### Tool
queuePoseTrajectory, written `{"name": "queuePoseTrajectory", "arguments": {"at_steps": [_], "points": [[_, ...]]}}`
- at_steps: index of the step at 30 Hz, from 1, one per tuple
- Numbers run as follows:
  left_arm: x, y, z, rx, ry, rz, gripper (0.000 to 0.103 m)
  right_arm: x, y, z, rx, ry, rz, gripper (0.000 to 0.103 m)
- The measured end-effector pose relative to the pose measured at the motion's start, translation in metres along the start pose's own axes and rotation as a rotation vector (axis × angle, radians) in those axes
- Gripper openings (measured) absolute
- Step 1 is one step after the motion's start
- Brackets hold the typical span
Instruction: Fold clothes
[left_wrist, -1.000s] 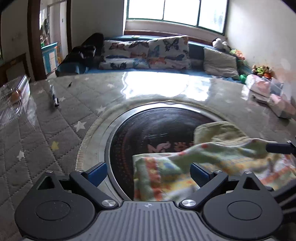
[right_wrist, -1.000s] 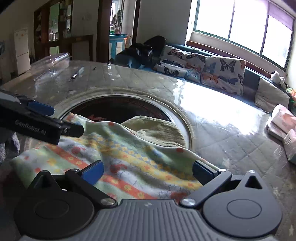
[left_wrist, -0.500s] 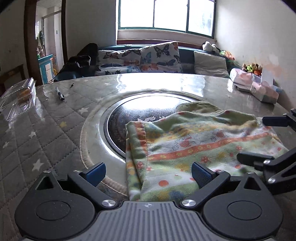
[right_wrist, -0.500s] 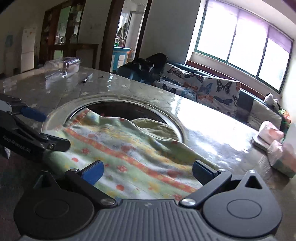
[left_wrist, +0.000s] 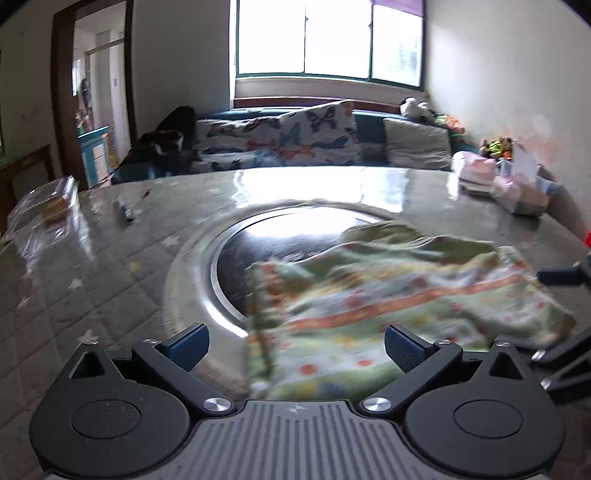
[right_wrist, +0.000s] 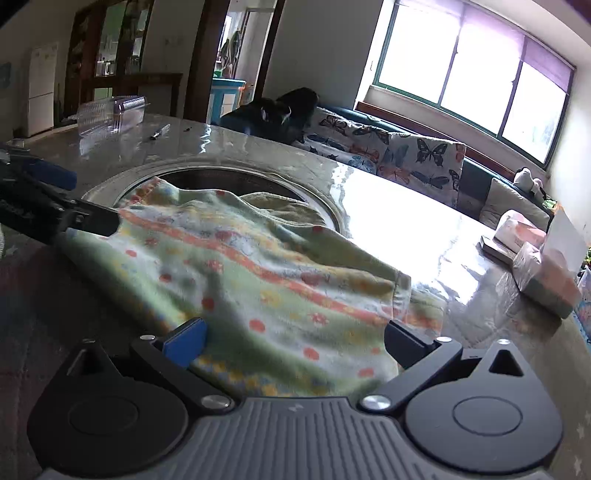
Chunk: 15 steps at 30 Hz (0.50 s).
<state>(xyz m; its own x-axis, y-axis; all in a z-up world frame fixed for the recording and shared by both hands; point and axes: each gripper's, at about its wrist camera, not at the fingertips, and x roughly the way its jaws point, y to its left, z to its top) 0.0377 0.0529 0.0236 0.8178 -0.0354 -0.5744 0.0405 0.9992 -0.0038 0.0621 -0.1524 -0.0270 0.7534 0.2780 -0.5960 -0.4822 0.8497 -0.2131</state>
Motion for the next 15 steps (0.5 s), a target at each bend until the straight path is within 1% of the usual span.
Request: {"name": "queuePoseTrajectory", "arguments": {"at_steps": [4,6,8,11,15], "points": [[0.007,-0.011,-0.004,0.035,0.02,-0.012,0.103,-0.008,-0.01,0.003,0.042,-0.032,-0.028,0.103],[0.012,-0.014,-0.008,0.049,0.044,-0.006,0.103,-0.004,-0.016,0.003,0.065,-0.021,-0.047,0.103],[0.013,-0.012,-0.014,0.033,0.05,-0.013,0.103,0.002,-0.017,0.0,0.07,0.003,-0.04,0.103],[0.013,-0.007,-0.015,0.001,0.063,-0.028,0.103,0.003,-0.017,-0.002,0.074,0.013,-0.02,0.103],[0.006,-0.008,-0.015,0.017,0.046,-0.013,0.103,-0.005,-0.02,0.003,0.066,-0.022,-0.06,0.103]]}}
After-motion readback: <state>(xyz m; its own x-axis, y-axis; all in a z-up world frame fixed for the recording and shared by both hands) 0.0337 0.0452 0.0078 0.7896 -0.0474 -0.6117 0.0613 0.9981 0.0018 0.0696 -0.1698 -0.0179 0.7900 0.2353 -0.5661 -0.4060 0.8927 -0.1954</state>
